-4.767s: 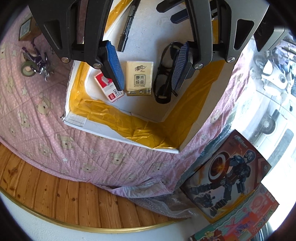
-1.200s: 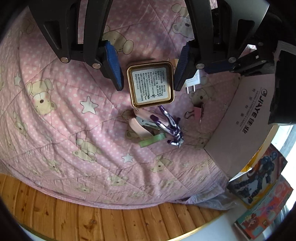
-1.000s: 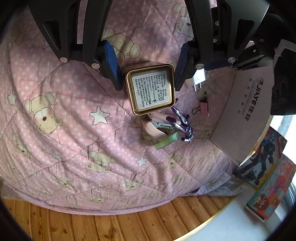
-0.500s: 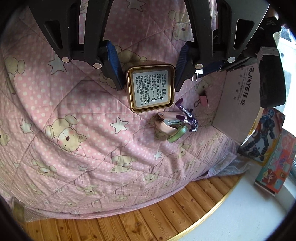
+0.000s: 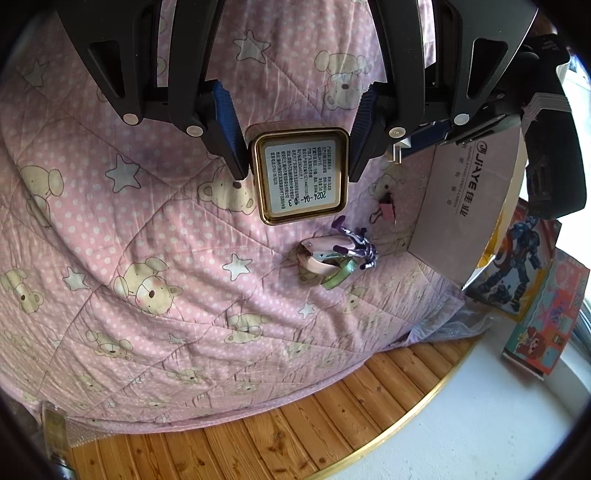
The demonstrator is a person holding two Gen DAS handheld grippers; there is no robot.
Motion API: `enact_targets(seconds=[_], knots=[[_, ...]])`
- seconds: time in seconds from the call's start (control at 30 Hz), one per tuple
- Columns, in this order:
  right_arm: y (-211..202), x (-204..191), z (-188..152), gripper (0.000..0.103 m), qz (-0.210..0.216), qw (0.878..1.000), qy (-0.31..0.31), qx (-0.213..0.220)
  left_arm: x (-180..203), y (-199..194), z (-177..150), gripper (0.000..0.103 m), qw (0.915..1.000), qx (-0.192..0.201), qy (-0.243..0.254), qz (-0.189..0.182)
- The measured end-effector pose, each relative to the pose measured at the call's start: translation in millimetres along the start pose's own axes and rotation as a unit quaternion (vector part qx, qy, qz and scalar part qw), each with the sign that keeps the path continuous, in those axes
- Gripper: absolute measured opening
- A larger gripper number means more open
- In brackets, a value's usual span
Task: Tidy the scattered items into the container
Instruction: 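Carry plug and gold tin into the white box and open both tools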
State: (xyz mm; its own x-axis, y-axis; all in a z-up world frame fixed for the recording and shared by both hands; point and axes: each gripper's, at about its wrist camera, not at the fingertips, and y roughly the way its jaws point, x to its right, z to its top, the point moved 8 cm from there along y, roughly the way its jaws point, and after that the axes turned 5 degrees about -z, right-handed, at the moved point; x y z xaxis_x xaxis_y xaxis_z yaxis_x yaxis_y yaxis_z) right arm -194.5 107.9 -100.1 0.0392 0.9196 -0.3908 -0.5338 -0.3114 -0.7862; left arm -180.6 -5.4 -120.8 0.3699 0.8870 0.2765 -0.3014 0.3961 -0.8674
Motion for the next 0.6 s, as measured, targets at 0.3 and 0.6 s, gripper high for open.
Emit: enact_targets(seconds=[0.3, 0.6], knots=[[-13.1, -8.0, -24.5, 0.056, 0.0, 1.0, 0.003, 0.001, 8.1, -26.1, -21.6, 0.032, 0.9997, 0.011, 0.019, -0.002], [-30.3, -16.3, -53.8, 0.056, -0.006, 1.0, 0.0, 0.003, 21.5, -43.6, -46.7, 0.032, 0.9984, 0.027, 0.049, 0.012]])
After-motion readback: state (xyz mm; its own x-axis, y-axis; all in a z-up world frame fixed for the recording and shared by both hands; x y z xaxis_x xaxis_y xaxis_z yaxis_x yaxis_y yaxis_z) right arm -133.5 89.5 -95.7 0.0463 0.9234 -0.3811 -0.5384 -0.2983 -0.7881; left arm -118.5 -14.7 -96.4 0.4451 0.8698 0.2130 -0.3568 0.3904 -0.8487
